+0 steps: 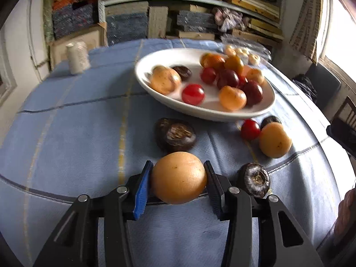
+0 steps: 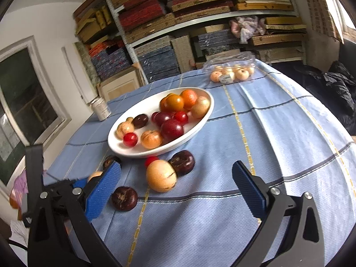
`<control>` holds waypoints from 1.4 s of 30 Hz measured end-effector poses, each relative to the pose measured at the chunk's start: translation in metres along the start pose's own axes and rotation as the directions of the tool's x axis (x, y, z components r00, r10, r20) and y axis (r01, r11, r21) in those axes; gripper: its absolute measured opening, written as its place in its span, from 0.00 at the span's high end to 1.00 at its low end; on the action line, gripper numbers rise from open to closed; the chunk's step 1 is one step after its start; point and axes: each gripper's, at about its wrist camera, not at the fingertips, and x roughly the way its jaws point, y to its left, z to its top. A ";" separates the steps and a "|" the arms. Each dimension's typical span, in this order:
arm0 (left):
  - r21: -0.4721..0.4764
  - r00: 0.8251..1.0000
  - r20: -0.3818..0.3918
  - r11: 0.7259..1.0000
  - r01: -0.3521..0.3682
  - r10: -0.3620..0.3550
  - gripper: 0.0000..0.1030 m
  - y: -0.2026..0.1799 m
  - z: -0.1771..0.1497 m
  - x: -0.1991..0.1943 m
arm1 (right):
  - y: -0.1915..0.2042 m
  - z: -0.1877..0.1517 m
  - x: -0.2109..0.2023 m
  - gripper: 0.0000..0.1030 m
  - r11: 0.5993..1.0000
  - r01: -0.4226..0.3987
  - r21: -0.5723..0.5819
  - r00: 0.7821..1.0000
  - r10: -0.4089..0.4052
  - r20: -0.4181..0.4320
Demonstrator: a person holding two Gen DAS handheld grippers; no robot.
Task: Organize fruits
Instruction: 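Grasp a large yellow fruit with the left gripper while the right gripper grasps a dark brown fruit, then carry both fruits over the white plate and open both grippers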
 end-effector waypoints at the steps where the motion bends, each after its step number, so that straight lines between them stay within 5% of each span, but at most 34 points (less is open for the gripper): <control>1: -0.005 1.000 0.017 1.000 -0.014 0.014 0.55 0.003 0.000 -0.005 | 0.003 -0.001 0.000 0.04 1.000 -0.010 -0.018 1.000 0.010 -0.007; 5: -0.041 0.992 0.074 0.994 -0.101 0.104 0.55 0.025 -0.002 -0.021 | 0.033 -0.013 0.009 0.04 0.984 -0.046 -0.170 0.997 0.035 -0.069; 10: -0.107 0.995 0.068 0.992 -0.071 0.078 0.55 0.041 0.001 -0.022 | 0.073 -0.035 0.026 0.06 0.937 -0.065 -0.343 0.990 0.017 -0.141; 11: -0.103 0.994 0.071 0.992 -0.070 0.077 0.55 0.041 0.001 -0.023 | 0.080 -0.038 0.029 0.08 0.927 -0.067 -0.369 0.989 0.011 -0.151; 13: -0.103 0.995 0.073 0.993 -0.056 0.063 0.55 0.040 0.001 -0.025 | 0.091 -0.043 0.038 0.29 0.915 -0.076 -0.397 0.983 0.003 -0.181; 21: -0.116 0.996 0.082 0.993 -0.009 0.019 0.55 0.040 0.002 -0.031 | 0.086 -0.042 0.070 0.37 0.945 -0.078 -0.316 0.958 -0.017 -0.286; 28: -0.109 0.996 0.084 0.994 0.021 -0.012 0.55 0.036 0.001 -0.034 | 0.085 -0.042 0.075 0.58 0.950 -0.083 -0.302 0.949 -0.017 -0.316; 37: -0.098 0.998 0.061 0.995 0.018 -0.012 0.55 0.033 -0.002 -0.026 | 0.078 -0.040 0.055 0.58 0.962 -0.089 -0.258 0.966 0.021 -0.257; 42: -0.119 0.996 0.079 0.992 0.042 -0.033 0.55 0.034 0.007 -0.033 | 0.059 -0.017 0.016 0.58 0.979 -0.072 -0.189 0.989 0.046 -0.138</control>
